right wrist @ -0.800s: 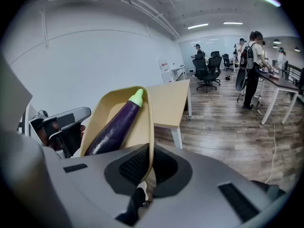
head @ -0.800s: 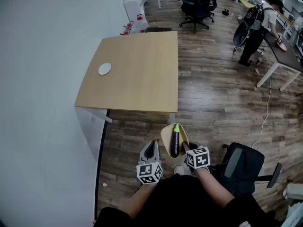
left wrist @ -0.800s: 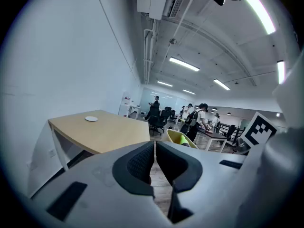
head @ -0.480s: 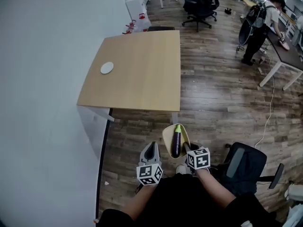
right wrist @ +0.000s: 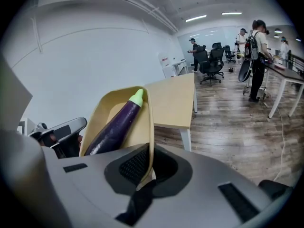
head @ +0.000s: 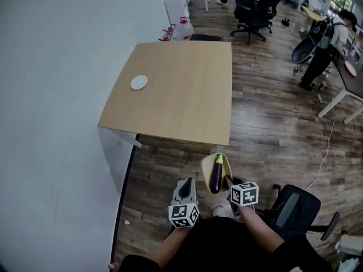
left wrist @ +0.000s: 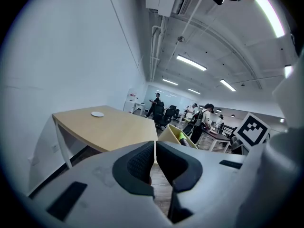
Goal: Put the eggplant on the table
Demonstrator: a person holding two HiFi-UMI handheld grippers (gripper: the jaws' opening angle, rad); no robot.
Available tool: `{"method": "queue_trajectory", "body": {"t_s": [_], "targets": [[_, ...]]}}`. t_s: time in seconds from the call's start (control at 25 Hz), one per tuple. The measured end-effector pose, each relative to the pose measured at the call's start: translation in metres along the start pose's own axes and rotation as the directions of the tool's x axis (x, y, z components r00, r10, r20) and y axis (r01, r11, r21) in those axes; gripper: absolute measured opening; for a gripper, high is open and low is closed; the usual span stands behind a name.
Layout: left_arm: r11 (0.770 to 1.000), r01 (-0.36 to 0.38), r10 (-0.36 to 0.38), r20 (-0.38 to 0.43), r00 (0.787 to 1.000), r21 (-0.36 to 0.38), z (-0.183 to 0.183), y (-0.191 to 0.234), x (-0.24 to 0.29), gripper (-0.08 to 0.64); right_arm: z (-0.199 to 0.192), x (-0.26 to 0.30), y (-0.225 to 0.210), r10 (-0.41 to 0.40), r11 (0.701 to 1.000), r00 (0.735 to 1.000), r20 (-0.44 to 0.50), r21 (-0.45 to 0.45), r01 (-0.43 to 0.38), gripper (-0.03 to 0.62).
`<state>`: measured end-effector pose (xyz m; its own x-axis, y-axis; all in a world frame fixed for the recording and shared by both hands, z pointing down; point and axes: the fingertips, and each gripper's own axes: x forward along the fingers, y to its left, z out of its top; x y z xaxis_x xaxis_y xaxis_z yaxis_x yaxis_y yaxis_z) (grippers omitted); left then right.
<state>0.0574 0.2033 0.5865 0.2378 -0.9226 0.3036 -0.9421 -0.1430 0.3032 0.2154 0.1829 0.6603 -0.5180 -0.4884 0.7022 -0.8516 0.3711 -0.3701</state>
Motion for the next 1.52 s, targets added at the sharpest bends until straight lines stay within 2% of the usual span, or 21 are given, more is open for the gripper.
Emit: {"method": "queue_trajectory", "body": {"t_s": [0.28, 0.4, 0.6, 0.76, 0.92, 1.08, 1.28, 1.52], "targets": [[0.998, 0.059, -0.059, -0.009, 0.998, -0.025, 0.039, 0.05, 0.052, 0.023, 0.06, 0.043, 0.017, -0.088, 0.993, 0.996, -0.003, -0.083, 0.088, 0.061], [0.996, 0.081, -0.082, -0.011, 0.997, -0.04, 0.06, 0.082, 0.075, 0.023, 0.089, 0.07, 0.027, -0.115, 0.991, 0.993, -0.003, -0.074, 0.114, 0.061], [0.991, 0.124, -0.124, -0.009, 0.992, -0.054, 0.087, 0.13, 0.096, 0.023, 0.126, 0.11, 0.045, -0.14, 0.99, 0.99, 0.008, 0.005, 0.14, 0.061], [0.984, 0.175, -0.175, -0.008, 0.985, -0.014, 0.107, 0.157, 0.108, 0.023, 0.149, 0.127, 0.044, -0.189, 0.977, 0.981, 0.037, 0.103, 0.184, 0.061], [0.978, 0.207, -0.207, 0.008, 0.978, 0.001, 0.123, 0.184, 0.126, 0.023, 0.167, 0.146, 0.043, -0.232, 0.966, 0.972, 0.047, 0.128, 0.225, 0.061], [0.978, 0.207, -0.207, 0.022, 0.978, -0.025, 0.129, 0.199, 0.144, 0.023, 0.181, 0.164, 0.035, -0.252, 0.962, 0.967, 0.025, 0.118, 0.247, 0.061], [0.978, 0.2, -0.2, 0.0, 0.98, -0.058, 0.119, 0.208, 0.171, 0.023, 0.2, 0.19, 0.007, -0.271, 0.954, 0.962, 0.019, 0.141, 0.266, 0.061], [0.976, 0.212, -0.213, -0.015, 0.977, -0.046, 0.145, 0.227, 0.223, 0.023, 0.259, 0.233, -0.036, -0.282, 0.949, 0.958, 0.042, 0.161, 0.272, 0.061]]}}
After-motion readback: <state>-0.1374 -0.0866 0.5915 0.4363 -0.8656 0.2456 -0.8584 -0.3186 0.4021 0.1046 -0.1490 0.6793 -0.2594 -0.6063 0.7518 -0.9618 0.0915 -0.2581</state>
